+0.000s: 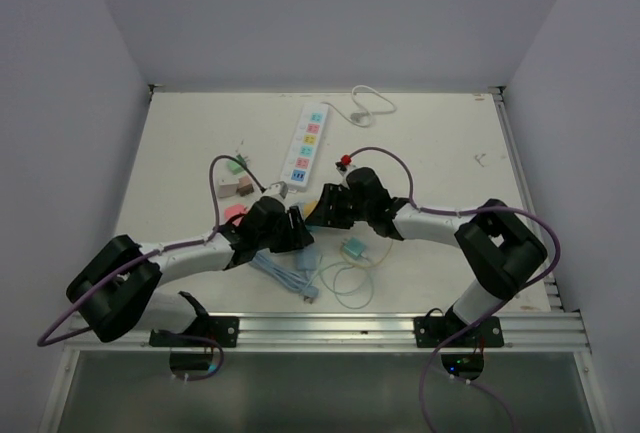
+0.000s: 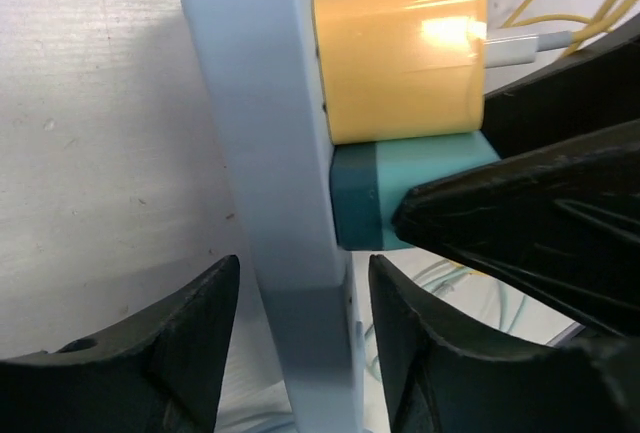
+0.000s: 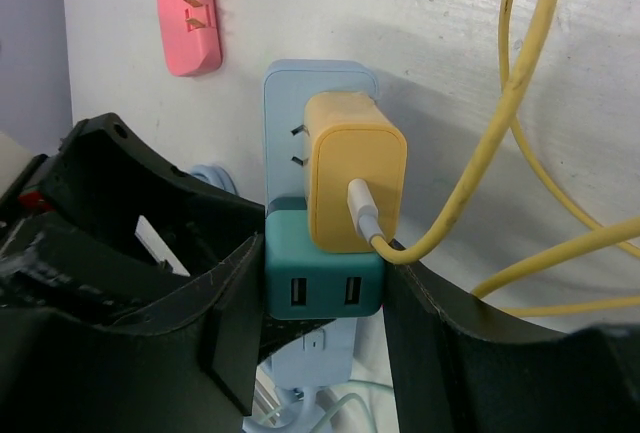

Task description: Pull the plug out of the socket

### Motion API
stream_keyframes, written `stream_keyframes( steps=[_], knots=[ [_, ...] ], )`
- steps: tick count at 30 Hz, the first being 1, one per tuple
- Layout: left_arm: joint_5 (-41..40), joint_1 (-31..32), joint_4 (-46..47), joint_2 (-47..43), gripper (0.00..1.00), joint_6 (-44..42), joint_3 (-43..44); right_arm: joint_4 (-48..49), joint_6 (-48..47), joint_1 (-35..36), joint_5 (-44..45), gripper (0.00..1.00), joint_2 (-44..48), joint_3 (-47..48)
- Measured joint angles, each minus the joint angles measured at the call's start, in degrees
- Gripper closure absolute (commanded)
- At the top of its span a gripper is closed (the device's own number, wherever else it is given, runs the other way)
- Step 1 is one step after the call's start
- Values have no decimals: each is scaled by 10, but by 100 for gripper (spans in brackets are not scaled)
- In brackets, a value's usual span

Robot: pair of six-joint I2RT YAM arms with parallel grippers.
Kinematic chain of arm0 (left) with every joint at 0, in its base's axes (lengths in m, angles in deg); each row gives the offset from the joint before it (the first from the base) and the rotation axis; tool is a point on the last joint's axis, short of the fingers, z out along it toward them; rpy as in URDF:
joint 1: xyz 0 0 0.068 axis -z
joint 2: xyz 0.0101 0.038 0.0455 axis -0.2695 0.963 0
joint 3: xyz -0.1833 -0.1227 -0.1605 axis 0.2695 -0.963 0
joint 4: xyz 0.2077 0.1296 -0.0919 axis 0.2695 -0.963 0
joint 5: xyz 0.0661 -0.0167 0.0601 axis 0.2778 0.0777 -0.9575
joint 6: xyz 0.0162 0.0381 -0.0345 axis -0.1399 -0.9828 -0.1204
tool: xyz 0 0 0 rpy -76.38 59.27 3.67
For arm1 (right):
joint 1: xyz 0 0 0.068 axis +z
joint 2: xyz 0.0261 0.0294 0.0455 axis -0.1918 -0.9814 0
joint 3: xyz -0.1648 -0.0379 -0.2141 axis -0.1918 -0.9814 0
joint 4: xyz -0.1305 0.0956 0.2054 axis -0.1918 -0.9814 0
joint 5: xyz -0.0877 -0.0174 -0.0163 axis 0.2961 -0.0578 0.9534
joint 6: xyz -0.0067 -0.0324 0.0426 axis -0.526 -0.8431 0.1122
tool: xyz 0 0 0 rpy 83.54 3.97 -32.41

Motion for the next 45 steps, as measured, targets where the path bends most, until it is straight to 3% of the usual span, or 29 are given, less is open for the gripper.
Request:
stream_keyframes(
  steps=[6,7,10,24,33,39,45],
  knots=[
    [3,2,33,23,68,16,-12,0,8,5,2,100,3,0],
    [2,2,39,23,81,22,-14,-3,9,5,4,100,7,0],
    [-1,0,54,21,100,32,-16,-11,12,4,12,100,23,-3],
    [4,17,33,-56,100,43,12,-94,-6,14,75,100,196,-29],
    [-155,-15,-155,-60,100,50,26,-178,-29,1,111,100,362,-32],
    [-167,-14,-170,-122,100,19,28,-218,-60,-19,147,100,366,-43],
    [-139,-14,-144,-167,100,-21,31,-207,-79,-33,152,95,290,-94]
  ],
)
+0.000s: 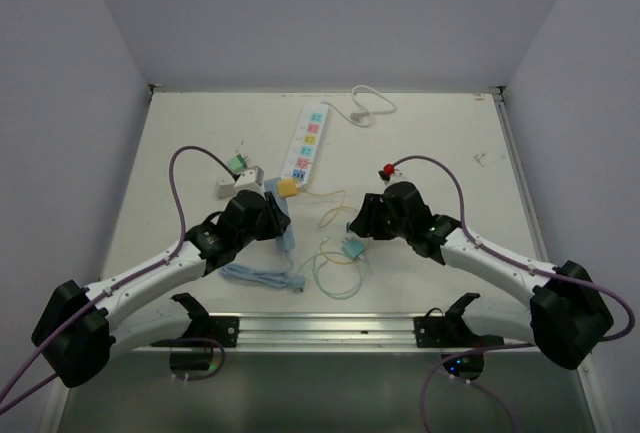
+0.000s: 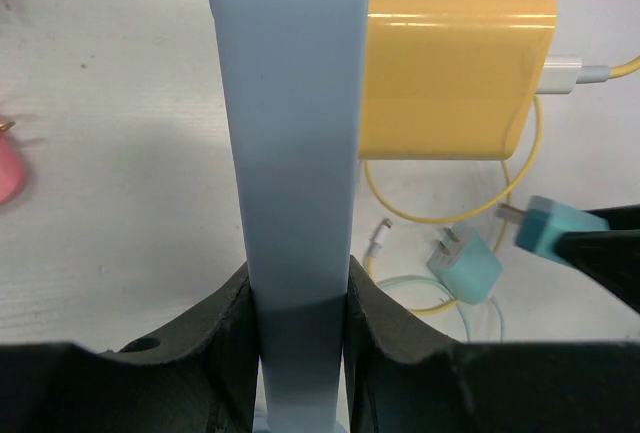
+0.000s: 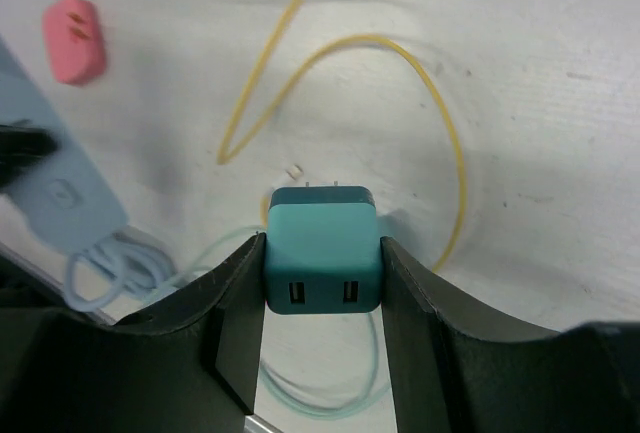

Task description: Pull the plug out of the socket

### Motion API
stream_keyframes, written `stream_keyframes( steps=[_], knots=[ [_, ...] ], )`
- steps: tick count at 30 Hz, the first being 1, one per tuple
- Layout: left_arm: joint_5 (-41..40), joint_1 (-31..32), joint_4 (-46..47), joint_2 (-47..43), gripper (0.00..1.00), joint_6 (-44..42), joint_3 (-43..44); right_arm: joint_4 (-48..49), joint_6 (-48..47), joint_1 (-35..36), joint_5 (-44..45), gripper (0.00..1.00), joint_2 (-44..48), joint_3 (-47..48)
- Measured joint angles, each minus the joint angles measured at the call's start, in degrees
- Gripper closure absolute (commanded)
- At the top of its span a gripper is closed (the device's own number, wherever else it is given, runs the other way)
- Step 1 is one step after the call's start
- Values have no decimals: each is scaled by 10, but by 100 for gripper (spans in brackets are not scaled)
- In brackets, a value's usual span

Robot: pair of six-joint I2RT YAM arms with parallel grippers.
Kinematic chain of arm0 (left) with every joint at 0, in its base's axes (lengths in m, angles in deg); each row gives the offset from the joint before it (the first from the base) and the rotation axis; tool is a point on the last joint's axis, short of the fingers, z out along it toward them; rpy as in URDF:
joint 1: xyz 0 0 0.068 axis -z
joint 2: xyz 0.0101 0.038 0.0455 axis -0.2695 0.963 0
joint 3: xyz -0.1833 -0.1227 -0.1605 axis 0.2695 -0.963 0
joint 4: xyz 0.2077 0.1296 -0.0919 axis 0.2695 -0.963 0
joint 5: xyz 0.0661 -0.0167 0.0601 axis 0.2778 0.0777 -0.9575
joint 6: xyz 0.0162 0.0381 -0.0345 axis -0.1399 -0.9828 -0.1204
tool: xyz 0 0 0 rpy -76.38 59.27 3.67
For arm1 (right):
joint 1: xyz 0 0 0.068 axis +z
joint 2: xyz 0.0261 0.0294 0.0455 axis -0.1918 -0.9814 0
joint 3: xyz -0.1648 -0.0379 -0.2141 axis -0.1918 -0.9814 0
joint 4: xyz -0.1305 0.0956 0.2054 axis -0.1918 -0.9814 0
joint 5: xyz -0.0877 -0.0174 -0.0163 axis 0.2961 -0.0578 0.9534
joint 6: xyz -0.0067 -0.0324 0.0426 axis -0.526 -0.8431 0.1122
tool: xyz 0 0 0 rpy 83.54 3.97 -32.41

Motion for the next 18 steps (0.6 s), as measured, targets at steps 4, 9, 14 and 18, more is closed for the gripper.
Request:
stream_keyframes(
  steps=[4,9,14,18],
  knots=[
    [34,0,29,-1,100,-14,-3,24,-8,0,-5,67,-51,-35],
    [72,0,67,-2,100,-27,-17,40,-16,-4,-4,29,-62,-45],
    [92,2,82,5,100,-33,-20,38,-29,-6,0,10,-16,-43],
    [100,5,91,9,100,-34,-20,38,-42,-6,-17,8,42,-17]
  ],
)
